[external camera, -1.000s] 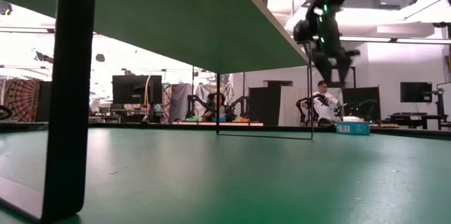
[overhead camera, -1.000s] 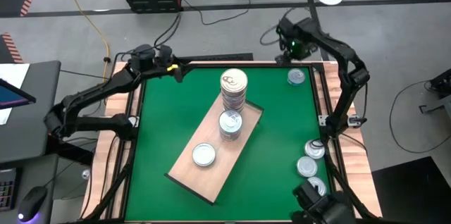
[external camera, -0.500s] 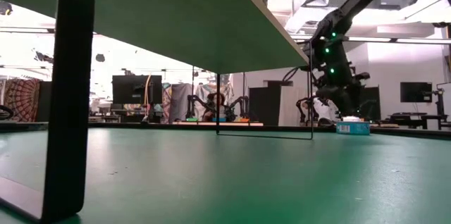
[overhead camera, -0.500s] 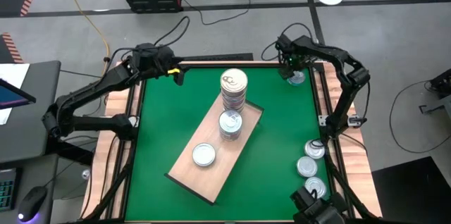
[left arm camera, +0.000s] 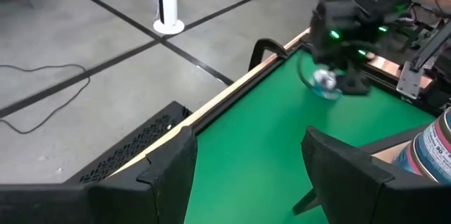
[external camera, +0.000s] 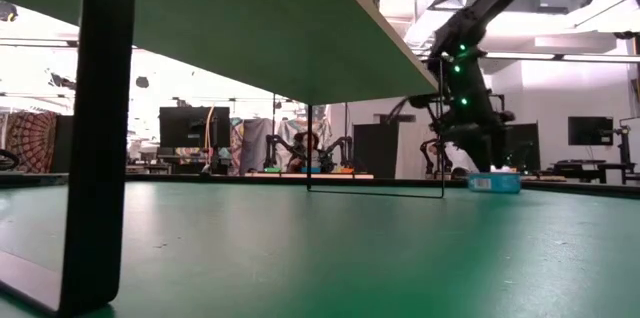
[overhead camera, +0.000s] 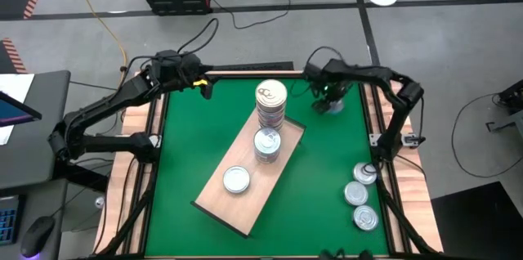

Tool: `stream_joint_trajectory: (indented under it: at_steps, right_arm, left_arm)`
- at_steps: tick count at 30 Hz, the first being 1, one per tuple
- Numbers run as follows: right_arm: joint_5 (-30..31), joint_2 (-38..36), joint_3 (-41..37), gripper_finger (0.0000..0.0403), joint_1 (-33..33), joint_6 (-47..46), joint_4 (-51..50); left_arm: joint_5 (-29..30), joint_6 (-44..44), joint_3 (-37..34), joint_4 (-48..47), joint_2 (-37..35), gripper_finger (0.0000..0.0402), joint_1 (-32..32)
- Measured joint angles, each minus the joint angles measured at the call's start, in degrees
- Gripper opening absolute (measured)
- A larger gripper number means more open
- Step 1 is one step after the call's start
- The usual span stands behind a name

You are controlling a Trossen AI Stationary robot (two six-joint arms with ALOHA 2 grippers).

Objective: Stack canned seafood by type on shelf
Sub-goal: Stack the yellow blue tuna can on top of the blue tuna can on the shelf

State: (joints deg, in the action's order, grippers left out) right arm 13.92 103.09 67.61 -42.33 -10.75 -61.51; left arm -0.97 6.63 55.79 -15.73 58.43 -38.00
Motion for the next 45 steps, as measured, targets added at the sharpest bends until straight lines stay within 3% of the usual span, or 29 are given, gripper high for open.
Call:
stream_joint_trajectory:
  at_steps: [5,9,17,25,31,39,45]
  right_arm:
    - [-10.28,-1.34,-0.33,0.0285,9.52,-6.16,-6.19]
    - [-14.95,-5.99,-1.69,0.0285,14.7,-9.07,-8.98]
    - [-21.77,-18.71,-7.1,0.0285,11.44,-10.9,-0.43]
    - [-22.93,-19.28,-17.14,0.0269,11.45,-12.09,8.4]
    - [-22.15,-19.3,-20.49,0.0198,11.96,-12.8,12.83]
    - [-24.14,-19.6,-24.61,0.0024,8.95,-14.71,15.41]
    - [-22.76,-19.3,-26.05,0.0029,2.93,-15.41,12.59]
  left_arm:
    - [-0.83,0.07,0.0,-0.33,-0.42,0.0244,0.0]
    - [-1.92,0.05,0.0,-0.54,-0.84,0.0244,0.1]
    - [-3.35,-0.45,0.0,-1.01,-1.47,0.0244,0.13]
    - [-5.07,-1.41,0.0,-1.14,-1.46,0.0244,0.13]
    - [-5.14,-1.35,0.0,-1.1,-1.46,0.0244,0.13]
    - [-5.14,-0.34,0.0,-1.08,-1.46,0.0244,0.13]
    - [-5.14,-0.17,0.0,-1.07,-1.46,0.0244,0.15]
